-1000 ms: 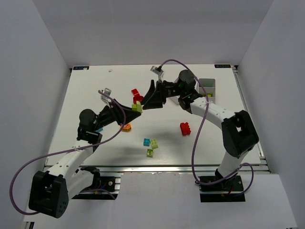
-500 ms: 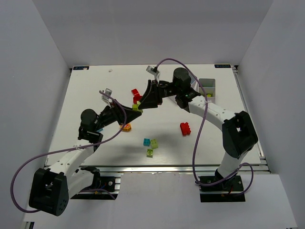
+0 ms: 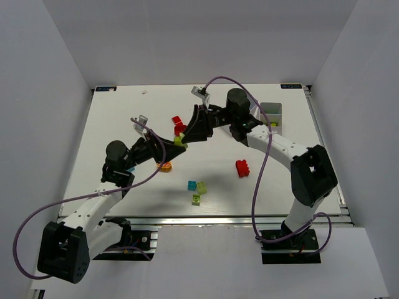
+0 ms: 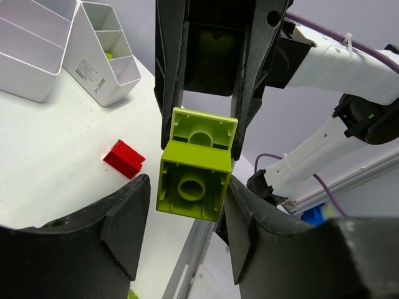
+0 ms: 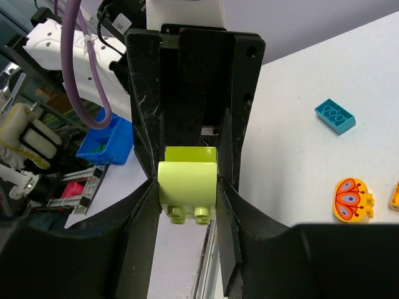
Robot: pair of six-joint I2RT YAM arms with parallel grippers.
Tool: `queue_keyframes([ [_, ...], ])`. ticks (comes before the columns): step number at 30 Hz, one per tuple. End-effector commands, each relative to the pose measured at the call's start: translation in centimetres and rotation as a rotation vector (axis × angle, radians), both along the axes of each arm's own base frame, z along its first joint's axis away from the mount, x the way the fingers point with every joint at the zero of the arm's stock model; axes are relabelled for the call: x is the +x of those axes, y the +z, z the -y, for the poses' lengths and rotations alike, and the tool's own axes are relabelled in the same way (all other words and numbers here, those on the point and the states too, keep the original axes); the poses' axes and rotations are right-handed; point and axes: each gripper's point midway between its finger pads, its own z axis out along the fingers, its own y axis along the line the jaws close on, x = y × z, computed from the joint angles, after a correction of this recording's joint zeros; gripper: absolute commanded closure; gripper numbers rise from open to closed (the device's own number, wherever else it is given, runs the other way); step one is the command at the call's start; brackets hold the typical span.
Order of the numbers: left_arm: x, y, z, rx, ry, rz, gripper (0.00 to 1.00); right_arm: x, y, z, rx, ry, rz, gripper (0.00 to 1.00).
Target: Sort the legos into containers by color
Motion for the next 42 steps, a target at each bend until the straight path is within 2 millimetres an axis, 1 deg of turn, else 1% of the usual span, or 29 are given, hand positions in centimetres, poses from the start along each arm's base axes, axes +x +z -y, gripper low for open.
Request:
queue_keyframes([
  [1, -0.3, 2.2, -0.1, 0.003, 0.004, 0.084, 0.39, -0.1, 0.9, 0.4, 0.032, 0.019, 0.032, 0.91],
  [5, -0.4, 2.6, -0.1, 0.003, 0.005, 0.091, 0.36, -0.4, 0.8, 0.6, 0.032, 0.031, 0.022, 0.92],
  [11, -0.4, 3.0, -0.1, 0.012, 0.005, 0.099, 0.34, -0.6, 0.5, 0.9, 0.028, 0.036, 0.011, 0.92],
  [14, -0.4, 3.2, -0.1, 0.010, 0.004, 0.103, 0.34, -0.7, 0.4, 1.0, 0.027, 0.037, 0.008, 0.92],
  [17, -0.5, 3.3, 0.0, 0.005, -0.011, 0.102, 0.39, -0.6, 0.4, 1.0, 0.028, 0.035, 0.006, 0.93],
  [19, -0.5, 3.2, 0.1, 0.000, -0.019, 0.093, 0.48, -0.6, 0.4, 1.0, 0.028, 0.035, 0.006, 0.93],
  [20, -0.6, 3.2, 0.2, -0.001, -0.028, 0.093, 0.56, -0.6, 0.4, 1.0, 0.028, 0.035, 0.005, 0.93],
  [21, -0.6, 3.2, 0.2, -0.002, -0.031, 0.089, 0.64, -0.4, 0.4, 1.1, 0.028, 0.030, 0.003, 0.94],
  [22, -0.6, 3.2, 0.2, -0.001, -0.032, 0.089, 0.77, -0.3, 0.3, 1.1, 0.027, 0.026, 0.000, 0.94],
  [24, -0.6, 3.1, 0.2, 0.006, -0.031, 0.089, 0.84, -0.1, 0.4, 1.3, 0.030, 0.018, 0.004, 0.96],
  [25, -0.7, 3.3, 0.1, 0.009, -0.025, 0.099, 0.92, 0.4, 0.2, 1.9, 0.026, 0.006, 0.001, 0.97],
  [26, -0.5, 3.2, -0.2, 0.015, -0.013, 0.097, 0.93, 0.7, 0.0, 2.2, 0.024, -0.001, 0.010, 0.98],
  [27, -0.5, 3.0, -0.3, 0.025, -0.007, 0.095, 0.94, 1.5, 0.0, 2.9, 0.021, -0.025, 0.018, 0.99],
  [29, -0.3, 3.2, -0.9, 0.029, 0.014, 0.105, 0.95, 2.1, -0.5, 3.8, 0.008, -0.045, 0.028, 1.00],
  [30, -0.2, 3.1, -1.1, 0.030, 0.020, 0.101, 0.96, 2.9, -1.1, 4.9, -0.009, -0.074, 0.047, 1.00],
  [32, 0.1, 3.1, -1.6, 0.032, 0.037, 0.101, 0.96, 4.0, -1.7, 5.9, -0.034, -0.120, 0.084, 1.00],
  [33, 0.2, 3.0, -1.7, 0.033, 0.041, 0.095, 0.96, 4.5, -2.7, 7.1, -0.069, -0.150, 0.119, 1.00],
  [34, 0.4, 3.0, -1.9, 0.033, 0.047, 0.096, 0.96, 5.4, -3.3, 7.6, -0.100, -0.201, 0.146, 1.00],
  [35, 0.5, 2.9, -1.9, 0.033, 0.052, 0.093, 0.96, 5.8, -3.4, 8.3, -0.122, -0.236, 0.191, 1.00],
  [36, 0.8, 2.8, -2.0, 0.037, 0.064, 0.090, 0.96, 6.6, -4.3, 9.5, -0.166, -0.287, 0.200, 1.00],
  [37, 1.1, 2.7, -2.1, 0.042, 0.074, 0.087, 0.96, 8.1, -6.3, 10.8, -0.264, -0.382, 0.257, 1.00],
  [38, 1.5, 2.4, -2.1, 0.057, 0.085, 0.077, 0.96, 8.5, -7.2, 12.1, -0.320, -0.451, 0.280, 1.00],
  [39, 1.9, 2.2, -2.3, 0.062, 0.102, 0.071, 0.96, 9.7, -8.2, 14.0, -0.381, -0.537, 0.295, 1.00],
  [40, 2.1, 2.0, -2.2, 0.067, 0.108, 0.061, 0.96, 11.7, -9.3, 16.1, -0.469, -0.680, 0.323, 1.00],
  [41, 2.3, 1.8, -2.2, 0.073, 0.111, 0.053, 0.96, 12.2, -8.9, 17.7, -0.494, -0.762, 0.348, 1.00],
  [42, 2.7, 1.5, -2.2, 0.080, 0.116, 0.042, 0.96, 12.6, -10.7, 20.1, -0.549, -0.839, 0.323, 1.00],
])
